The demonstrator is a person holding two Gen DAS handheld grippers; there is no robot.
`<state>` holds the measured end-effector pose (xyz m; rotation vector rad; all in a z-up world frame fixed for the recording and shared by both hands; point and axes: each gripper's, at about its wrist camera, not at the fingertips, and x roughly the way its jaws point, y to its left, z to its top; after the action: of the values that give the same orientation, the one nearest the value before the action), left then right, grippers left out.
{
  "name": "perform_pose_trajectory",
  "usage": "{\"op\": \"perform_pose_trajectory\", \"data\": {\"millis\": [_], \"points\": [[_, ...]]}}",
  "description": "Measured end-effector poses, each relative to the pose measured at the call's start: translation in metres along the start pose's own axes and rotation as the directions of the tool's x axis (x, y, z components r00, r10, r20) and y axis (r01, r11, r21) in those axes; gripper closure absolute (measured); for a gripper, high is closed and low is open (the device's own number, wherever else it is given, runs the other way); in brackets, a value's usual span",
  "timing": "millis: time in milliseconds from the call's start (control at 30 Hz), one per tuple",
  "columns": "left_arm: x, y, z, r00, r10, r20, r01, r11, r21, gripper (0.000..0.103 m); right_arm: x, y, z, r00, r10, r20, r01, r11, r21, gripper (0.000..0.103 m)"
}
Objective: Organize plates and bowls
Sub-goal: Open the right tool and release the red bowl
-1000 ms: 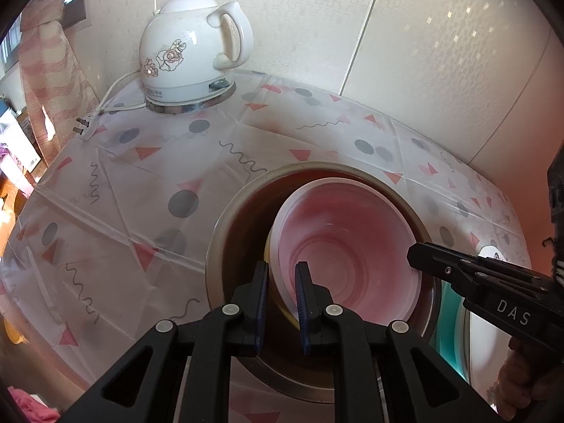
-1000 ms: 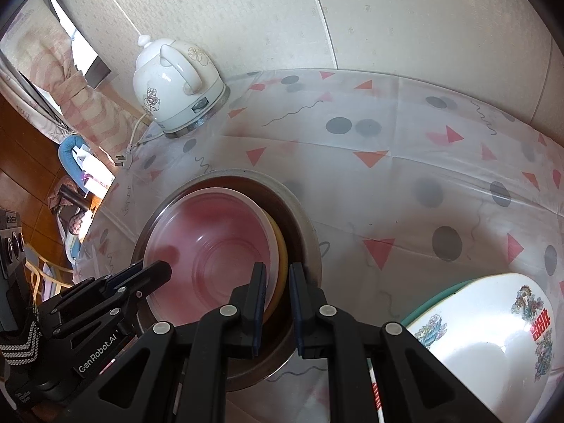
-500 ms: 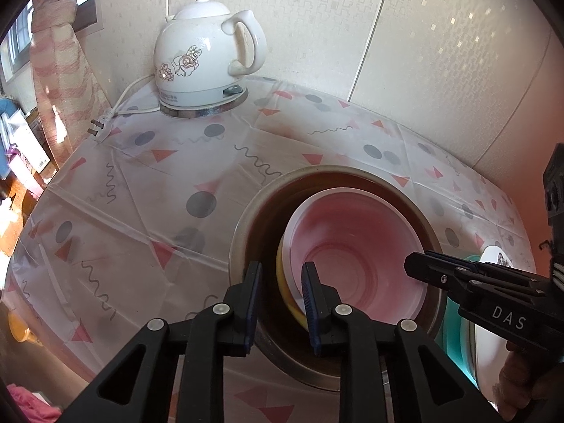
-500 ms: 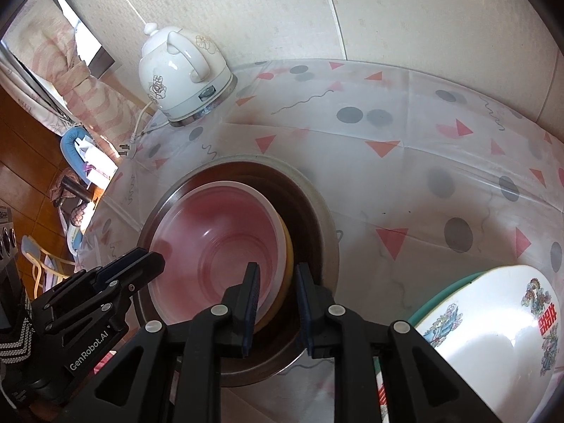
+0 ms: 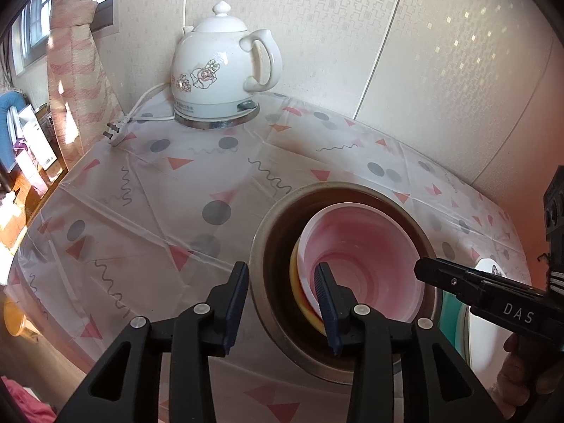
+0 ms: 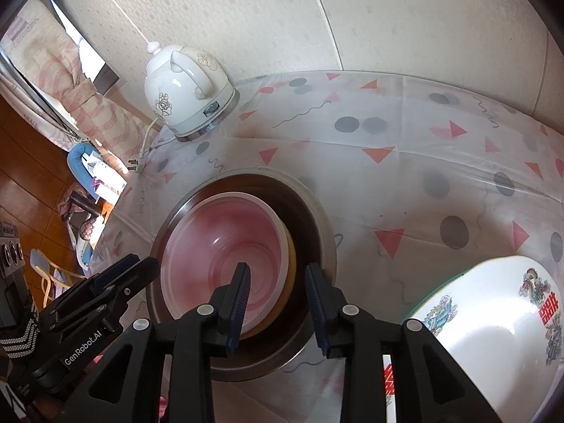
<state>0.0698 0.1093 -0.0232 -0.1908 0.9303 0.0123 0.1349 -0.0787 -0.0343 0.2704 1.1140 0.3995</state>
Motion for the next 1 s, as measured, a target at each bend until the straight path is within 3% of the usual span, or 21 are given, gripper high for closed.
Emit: {"op": "perform_pose_trajectory", "data": {"millis": [67,167,267,400,700,833,1000], "points": [[-0.003,0.005,0.000,1.000,0.002,0.009,-0.002,1.000,-0.009,0.061,-0.005,-0.005,0.000,1.000,0.017,0.013,-0.018,0.999,0.032,0.068],[-0.008,0.013,-0.001,1.000,-0.010,0.025,0.011,0.999,-0.033,0.042,-0.012,-0.014,0.000,0.998,0.055,0.027,-0.057,0.996,0.072,0.067],[-0.012,0.022,-0.001,0.999,-0.028,0.035,0.030,0.997,-0.067,0.038,-0.019,-0.017,0.000,0.998,0.052,0.043,-0.055,0.996,0.074,0.068],[-0.013,0.031,-0.003,0.999,-0.023,0.039,0.026,0.997,-0.075,0.037,-0.021,-0.022,-0.003,0.998,0.055,0.044,-0.058,0.996,0.070,0.068],[-0.009,0.043,-0.011,1.000,0.014,0.027,-0.012,0.997,-0.075,0.037,-0.017,-0.025,-0.012,0.998,-0.044,0.051,0.042,0.998,0.042,0.068],[-0.004,0.049,-0.011,1.000,0.005,0.003,-0.004,0.994,-0.108,0.037,-0.014,-0.027,-0.011,0.997,-0.063,0.046,0.061,0.997,0.038,0.058],[-0.002,0.050,-0.010,1.000,-0.013,0.011,0.014,0.993,-0.114,0.037,-0.011,-0.025,-0.010,0.996,-0.075,0.040,0.074,0.997,0.028,0.058]]}}
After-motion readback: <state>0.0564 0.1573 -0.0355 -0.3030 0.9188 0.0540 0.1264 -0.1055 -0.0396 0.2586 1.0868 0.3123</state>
